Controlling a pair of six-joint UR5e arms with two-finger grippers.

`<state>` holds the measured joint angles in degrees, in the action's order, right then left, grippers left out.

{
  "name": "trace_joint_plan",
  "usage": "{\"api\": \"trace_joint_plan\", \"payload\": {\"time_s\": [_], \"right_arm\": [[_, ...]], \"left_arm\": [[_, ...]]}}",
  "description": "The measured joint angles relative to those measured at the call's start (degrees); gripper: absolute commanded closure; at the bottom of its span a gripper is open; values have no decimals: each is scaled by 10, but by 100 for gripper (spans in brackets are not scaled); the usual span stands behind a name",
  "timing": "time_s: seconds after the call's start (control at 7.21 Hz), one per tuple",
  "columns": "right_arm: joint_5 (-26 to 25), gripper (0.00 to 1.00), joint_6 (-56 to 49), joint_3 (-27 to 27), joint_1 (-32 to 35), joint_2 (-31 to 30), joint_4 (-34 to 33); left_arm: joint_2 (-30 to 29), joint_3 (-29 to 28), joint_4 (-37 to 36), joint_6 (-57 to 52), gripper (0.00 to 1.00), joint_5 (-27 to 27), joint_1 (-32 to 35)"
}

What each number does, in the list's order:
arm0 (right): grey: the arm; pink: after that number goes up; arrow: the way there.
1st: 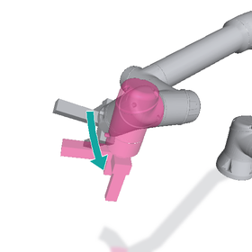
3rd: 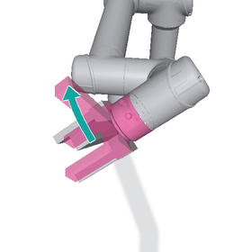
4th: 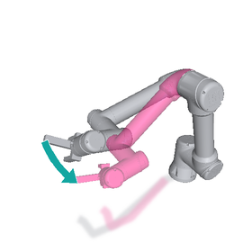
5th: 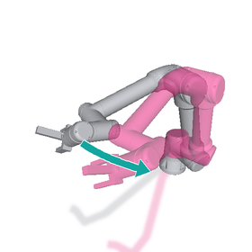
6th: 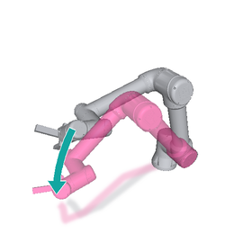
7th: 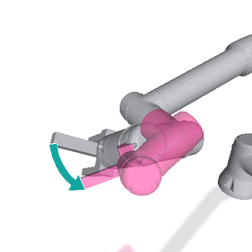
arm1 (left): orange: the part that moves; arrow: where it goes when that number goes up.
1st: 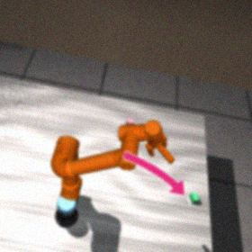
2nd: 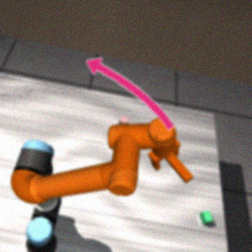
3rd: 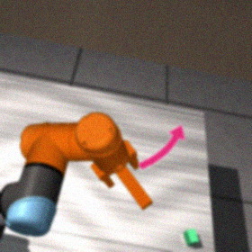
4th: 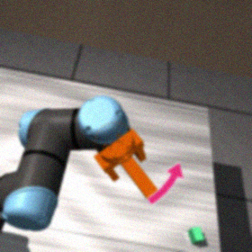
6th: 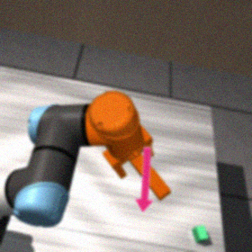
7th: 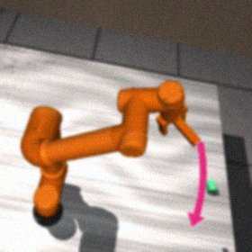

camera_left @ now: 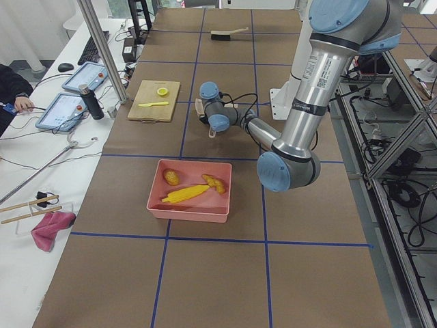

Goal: Sweep and dump trash into bin
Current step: 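Lower the empty dustpan back onto the table with the left gripper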

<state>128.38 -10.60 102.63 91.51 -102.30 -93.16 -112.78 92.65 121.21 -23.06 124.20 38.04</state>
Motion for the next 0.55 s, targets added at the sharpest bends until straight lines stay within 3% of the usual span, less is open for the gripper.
{"api": "trace_joint_plan", "payload": {"time_s": [0.28, 0.55], "right_arm": [[-5, 0, 0, -1, 0, -1, 12], [-5, 0, 1, -1, 1, -3, 13]], "left_arm": [[-14, -1, -4, 31, 100, -10, -7], [-17, 28, -66, 49, 100, -42, -8]]}}
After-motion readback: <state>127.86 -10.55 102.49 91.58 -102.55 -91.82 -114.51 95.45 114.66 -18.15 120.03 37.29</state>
